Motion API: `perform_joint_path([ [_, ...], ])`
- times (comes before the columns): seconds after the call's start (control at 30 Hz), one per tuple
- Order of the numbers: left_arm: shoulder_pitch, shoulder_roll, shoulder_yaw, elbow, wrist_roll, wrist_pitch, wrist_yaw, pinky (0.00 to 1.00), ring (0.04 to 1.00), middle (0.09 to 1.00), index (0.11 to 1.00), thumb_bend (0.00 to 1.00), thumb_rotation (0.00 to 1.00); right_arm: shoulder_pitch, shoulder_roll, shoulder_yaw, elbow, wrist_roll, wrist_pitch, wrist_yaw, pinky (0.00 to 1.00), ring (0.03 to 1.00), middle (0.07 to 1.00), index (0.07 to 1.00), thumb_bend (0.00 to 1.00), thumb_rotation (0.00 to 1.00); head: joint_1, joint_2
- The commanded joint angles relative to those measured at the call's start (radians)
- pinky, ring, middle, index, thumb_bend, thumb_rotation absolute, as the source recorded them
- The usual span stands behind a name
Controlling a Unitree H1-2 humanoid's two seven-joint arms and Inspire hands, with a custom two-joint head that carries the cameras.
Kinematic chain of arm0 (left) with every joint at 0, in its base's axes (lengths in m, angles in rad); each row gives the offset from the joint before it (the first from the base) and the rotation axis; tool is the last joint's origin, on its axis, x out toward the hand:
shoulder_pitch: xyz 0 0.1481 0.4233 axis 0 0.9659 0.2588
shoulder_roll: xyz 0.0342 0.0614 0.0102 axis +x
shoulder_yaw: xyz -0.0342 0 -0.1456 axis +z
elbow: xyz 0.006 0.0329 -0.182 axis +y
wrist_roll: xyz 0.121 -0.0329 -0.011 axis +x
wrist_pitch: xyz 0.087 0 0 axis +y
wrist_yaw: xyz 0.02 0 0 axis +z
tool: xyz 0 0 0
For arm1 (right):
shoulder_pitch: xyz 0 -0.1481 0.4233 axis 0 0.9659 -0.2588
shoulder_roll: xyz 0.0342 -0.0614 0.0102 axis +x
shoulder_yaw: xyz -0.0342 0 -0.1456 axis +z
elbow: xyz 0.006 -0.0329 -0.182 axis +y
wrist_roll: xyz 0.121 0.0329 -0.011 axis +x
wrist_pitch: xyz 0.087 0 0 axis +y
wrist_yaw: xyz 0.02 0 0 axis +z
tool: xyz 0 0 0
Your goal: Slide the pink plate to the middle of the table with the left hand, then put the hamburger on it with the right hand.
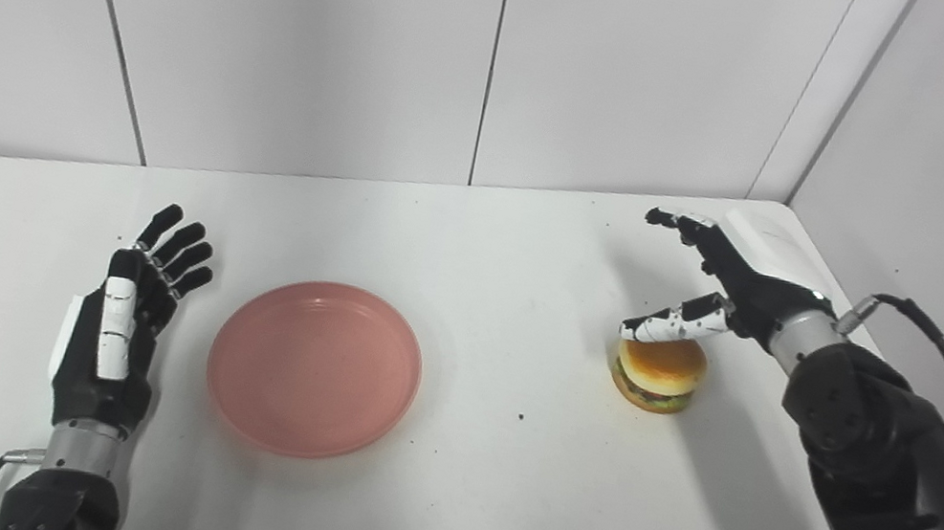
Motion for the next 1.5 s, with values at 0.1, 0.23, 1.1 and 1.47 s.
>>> perform_joint_path([
  [0.1, -0.001, 0.016, -0.009, 0.028, -0.004, 0.026, -0.019, 0.84, 0.859, 0.874, 0.871, 0.82, 0.99, -0.024, -0.027, -0.019, -0.031, -0.003, 0.005, -0.003, 0.75, 0.857, 0.886, 0.855, 0.87, 0.27, -0.003, 0.001],
  [0.23, 0.003, 0.020, -0.024, 0.067, -0.007, 0.026, -0.040, 0.82, 0.854, 0.876, 0.875, 0.79, 1.00, -0.023, -0.026, -0.014, -0.037, -0.014, 0.001, -0.002, 0.72, 0.839, 0.874, 0.848, 0.88, 0.27, -0.005, 0.003],
  [1.1, 0.015, 0.014, -0.048, 0.065, -0.001, 0.061, -0.087, 0.86, 0.887, 0.897, 0.890, 0.78, 1.00, -0.027, -0.043, 0.062, 0.093, -0.036, -0.026, 0.043, 0.75, 0.860, 0.885, 0.850, 0.95, 0.27, -0.033, 0.013],
  [1.47, 0.020, 0.012, -0.054, 0.052, 0.013, 0.065, -0.077, 0.83, 0.879, 0.897, 0.892, 0.78, 1.00, -0.026, -0.035, 0.095, 0.169, -0.074, -0.078, 0.009, 0.80, 0.886, 0.889, 0.853, 0.96, 0.32, -0.032, 0.019],
])
